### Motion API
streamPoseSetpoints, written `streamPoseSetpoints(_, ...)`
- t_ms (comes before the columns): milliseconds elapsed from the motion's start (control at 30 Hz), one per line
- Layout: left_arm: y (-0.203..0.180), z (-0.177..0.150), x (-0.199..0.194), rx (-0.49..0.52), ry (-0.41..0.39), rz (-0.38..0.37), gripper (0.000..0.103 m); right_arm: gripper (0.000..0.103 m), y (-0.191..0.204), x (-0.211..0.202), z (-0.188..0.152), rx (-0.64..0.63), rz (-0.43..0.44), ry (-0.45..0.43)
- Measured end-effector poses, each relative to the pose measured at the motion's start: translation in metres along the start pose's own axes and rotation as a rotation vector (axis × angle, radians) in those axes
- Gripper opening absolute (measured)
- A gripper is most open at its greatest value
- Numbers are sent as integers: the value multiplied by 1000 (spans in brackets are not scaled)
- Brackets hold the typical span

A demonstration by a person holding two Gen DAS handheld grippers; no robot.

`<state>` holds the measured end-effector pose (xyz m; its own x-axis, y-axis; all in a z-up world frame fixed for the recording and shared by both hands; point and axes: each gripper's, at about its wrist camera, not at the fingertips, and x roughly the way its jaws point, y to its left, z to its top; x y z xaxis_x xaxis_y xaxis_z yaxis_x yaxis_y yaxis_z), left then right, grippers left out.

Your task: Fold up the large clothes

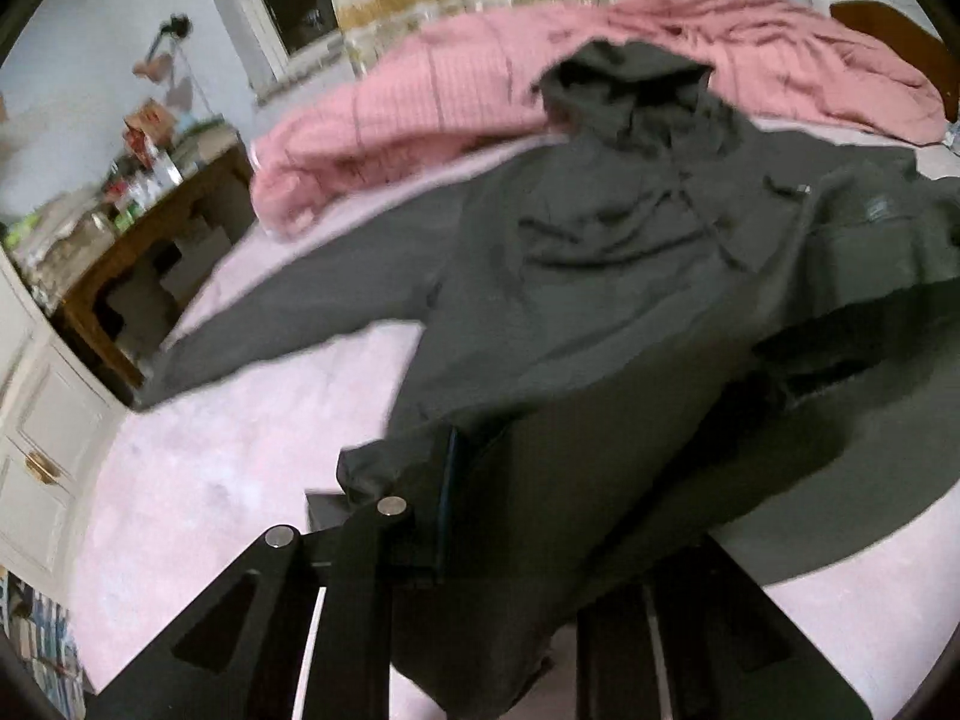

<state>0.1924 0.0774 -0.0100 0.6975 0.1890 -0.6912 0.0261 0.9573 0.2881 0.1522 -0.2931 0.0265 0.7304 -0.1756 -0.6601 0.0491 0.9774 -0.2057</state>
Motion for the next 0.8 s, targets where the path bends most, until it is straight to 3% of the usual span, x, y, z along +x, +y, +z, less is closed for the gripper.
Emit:
streamPoseSetpoints(100, -4, -2, 21, -4, 36, -12, 20, 17, -2, 22, 2, 2, 24, 46)
streamPoseSetpoints(200, -9, -2, 20, 36, 1, 17, 26, 17, -1, 37, 0, -9, 32, 63)
streamPoseSetpoints(433, 11, 3, -5, 25, -109, 45, 86, 19, -13, 27, 1, 12, 92, 37)
streamPoseSetpoints(500, 21, 7, -15, 0, -119, 21, 88, 27, -24, 17, 1, 33, 141, 24)
streamPoseSetpoints(567, 29, 14, -13, -15, -97, 34, 93, 67, -34, 8, 0, 44, 111, -10)
streamPoseSetpoints(600, 31, 18, -7, -20, -87, 54, 93, 73, -40, 6, 0, 41, 77, -34)
streamPoseSetpoints(700, 36, 25, 17, -40, -65, 64, 93, 75, -56, 10, 1, 64, 40, -24)
streamPoseSetpoints(800, 48, 23, 38, -112, -31, -41, 93, 75, -78, 20, 0, 135, 4, 6)
